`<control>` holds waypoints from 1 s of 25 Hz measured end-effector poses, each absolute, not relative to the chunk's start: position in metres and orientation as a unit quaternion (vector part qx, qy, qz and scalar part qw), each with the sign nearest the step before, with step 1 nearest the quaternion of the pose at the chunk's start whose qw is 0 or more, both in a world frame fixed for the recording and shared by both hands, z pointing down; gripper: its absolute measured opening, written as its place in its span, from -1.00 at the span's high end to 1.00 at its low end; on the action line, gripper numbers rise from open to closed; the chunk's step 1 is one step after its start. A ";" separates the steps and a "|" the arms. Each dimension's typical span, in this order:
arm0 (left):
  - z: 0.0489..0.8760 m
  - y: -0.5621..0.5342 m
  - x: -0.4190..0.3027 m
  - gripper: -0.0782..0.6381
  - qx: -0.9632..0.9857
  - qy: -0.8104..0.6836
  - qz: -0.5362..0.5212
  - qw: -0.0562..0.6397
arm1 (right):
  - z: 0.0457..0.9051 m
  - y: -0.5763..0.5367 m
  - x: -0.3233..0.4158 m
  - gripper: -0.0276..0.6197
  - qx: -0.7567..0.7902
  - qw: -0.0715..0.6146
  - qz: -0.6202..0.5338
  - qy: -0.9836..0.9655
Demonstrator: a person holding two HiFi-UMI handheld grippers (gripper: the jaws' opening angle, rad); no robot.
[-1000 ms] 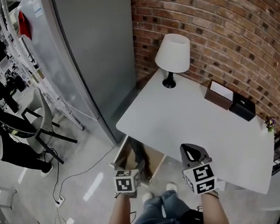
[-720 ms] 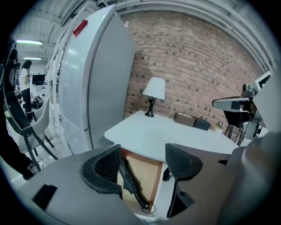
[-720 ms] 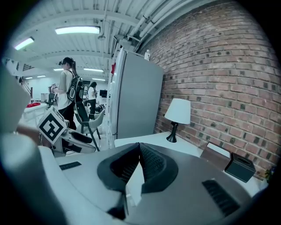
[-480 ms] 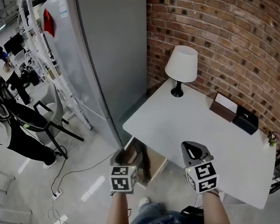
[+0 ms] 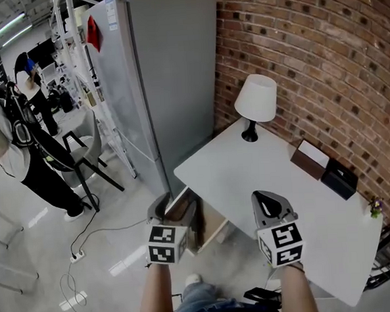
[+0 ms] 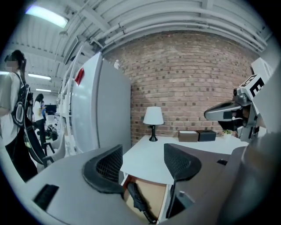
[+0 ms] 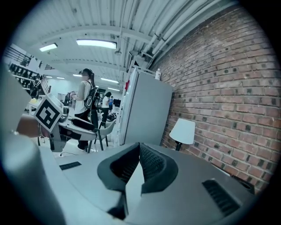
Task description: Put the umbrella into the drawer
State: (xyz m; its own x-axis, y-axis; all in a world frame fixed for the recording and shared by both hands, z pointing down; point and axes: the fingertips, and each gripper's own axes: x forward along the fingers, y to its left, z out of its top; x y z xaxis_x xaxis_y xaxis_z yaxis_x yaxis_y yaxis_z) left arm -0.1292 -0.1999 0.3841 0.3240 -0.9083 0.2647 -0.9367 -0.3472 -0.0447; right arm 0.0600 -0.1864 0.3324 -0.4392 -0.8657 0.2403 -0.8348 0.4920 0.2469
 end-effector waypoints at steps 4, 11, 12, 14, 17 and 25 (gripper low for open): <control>0.349 -0.176 -0.121 -0.02 0.806 -0.581 0.116 0.007 | 0.314 -0.167 0.072 0.91 0.503 0.146 -0.058 -0.850; 0.301 -0.130 -0.110 0.13 0.791 -0.600 0.098 -0.067 | 0.281 -0.127 0.091 0.91 0.498 0.100 -0.083 -0.857; 0.295 -0.124 -0.110 0.20 0.787 -0.604 0.097 -0.080 | 0.279 -0.123 0.093 0.91 0.499 0.097 -0.084 -0.857; 0.286 -0.109 -0.109 0.25 0.779 -0.611 0.094 -0.102 | 0.279 -0.115 0.094 0.91 0.500 0.094 -0.082 -0.857; 0.274 -0.089 -0.111 0.78 0.769 -0.621 0.075 -0.131 | 0.280 -0.102 0.093 0.91 0.497 0.088 -0.086 -0.859; 0.255 -0.081 -0.122 0.78 0.768 -0.620 0.049 -0.150 | 0.266 -0.093 0.086 0.91 0.505 0.069 -0.100 -0.855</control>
